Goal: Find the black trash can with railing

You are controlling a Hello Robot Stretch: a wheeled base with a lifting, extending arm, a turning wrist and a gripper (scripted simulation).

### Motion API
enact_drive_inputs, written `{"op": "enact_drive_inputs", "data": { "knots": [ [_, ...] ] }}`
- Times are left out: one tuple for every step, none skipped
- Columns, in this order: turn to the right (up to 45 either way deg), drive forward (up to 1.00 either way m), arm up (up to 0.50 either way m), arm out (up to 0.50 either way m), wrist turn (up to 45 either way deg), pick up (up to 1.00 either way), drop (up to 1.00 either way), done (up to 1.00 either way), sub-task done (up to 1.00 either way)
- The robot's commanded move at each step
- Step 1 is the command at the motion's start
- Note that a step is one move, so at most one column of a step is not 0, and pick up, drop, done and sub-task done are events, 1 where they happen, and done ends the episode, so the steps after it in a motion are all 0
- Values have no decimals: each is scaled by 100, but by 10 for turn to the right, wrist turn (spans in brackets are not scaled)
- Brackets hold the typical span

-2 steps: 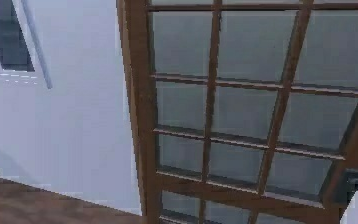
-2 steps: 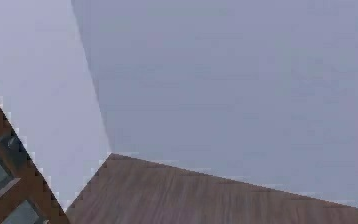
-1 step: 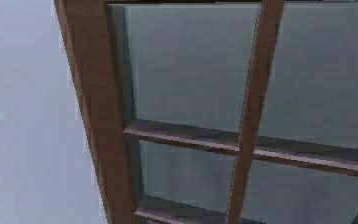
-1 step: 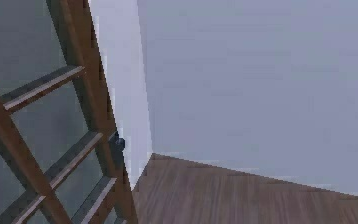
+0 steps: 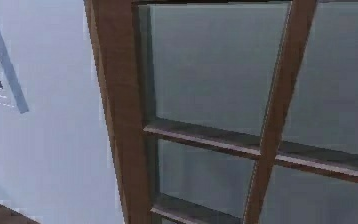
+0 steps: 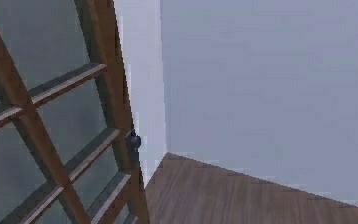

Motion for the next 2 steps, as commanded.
{"op": "enact_drive_inputs", "data": {
  "knots": [
    [-30, 0, 0, 0, 0, 0, 0, 0, 0],
    [0, 5, 0, 0, 0, 0, 0, 0, 0]
  ]
}}
